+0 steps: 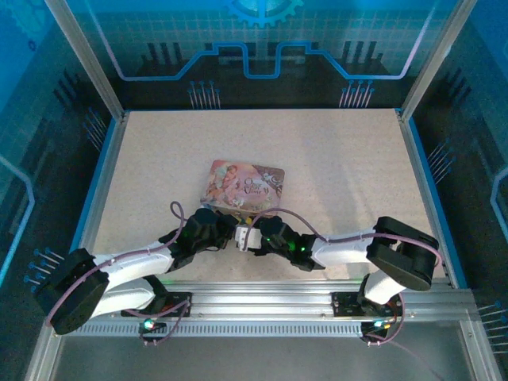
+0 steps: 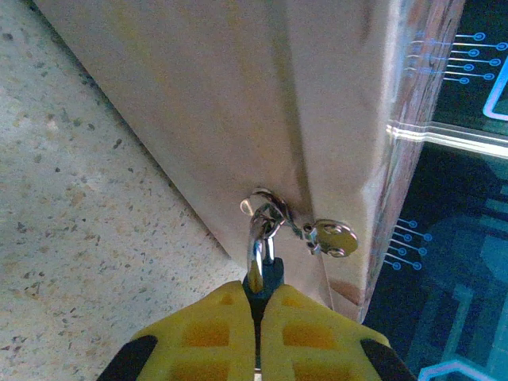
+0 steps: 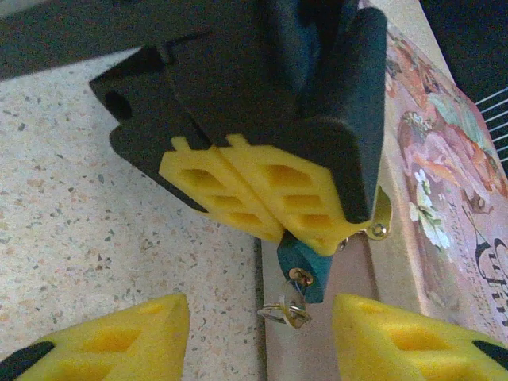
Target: Unlock the padlock with the key
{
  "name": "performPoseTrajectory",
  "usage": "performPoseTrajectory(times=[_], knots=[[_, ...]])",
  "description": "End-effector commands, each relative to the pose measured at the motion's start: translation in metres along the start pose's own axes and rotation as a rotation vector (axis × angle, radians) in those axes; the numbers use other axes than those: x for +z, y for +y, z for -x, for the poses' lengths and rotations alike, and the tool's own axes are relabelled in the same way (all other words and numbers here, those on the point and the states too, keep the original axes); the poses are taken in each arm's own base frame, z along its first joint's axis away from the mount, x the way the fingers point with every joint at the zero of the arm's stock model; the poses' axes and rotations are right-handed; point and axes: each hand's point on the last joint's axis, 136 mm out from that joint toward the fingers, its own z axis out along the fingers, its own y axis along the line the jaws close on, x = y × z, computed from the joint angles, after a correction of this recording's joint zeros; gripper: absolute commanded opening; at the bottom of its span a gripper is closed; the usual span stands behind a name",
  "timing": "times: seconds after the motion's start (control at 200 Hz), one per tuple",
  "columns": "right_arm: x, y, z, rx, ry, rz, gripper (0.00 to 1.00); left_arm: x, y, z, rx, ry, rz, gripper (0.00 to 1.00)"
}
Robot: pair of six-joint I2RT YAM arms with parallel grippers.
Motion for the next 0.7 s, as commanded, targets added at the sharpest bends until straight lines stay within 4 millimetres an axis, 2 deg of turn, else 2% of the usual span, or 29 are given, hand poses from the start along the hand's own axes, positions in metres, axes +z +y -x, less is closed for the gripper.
performPoseTrajectory(times=[0.0,0.12,0.515,0.695], knots=[[0.0027,-0.0100,0.0159,0.015,-0.038,-0.047,0.44,-0.0054,-0.0338,-0.0046,-0.012,0.015,-0.096,0.00],[0.0042,-0.0101,0.0157,0.019,-0.036,-0.049,0.37,-0.0053,-0.0328,-0.0044,-0.014,0.015,-0.092,0.00],[0.0100,-0.0122,0.0167,0.025,-0.029,-0.061,0.23,-0.0052,-0.0325,-0.0039,-0.016,0.014,-0.092,0.00],[0.0114,-0.0141,0.0159,0.036,-0.025,-0.074,0.12,-0.0051,-0.0316,-0.0046,-0.016,0.017,-0.089,0.00]])
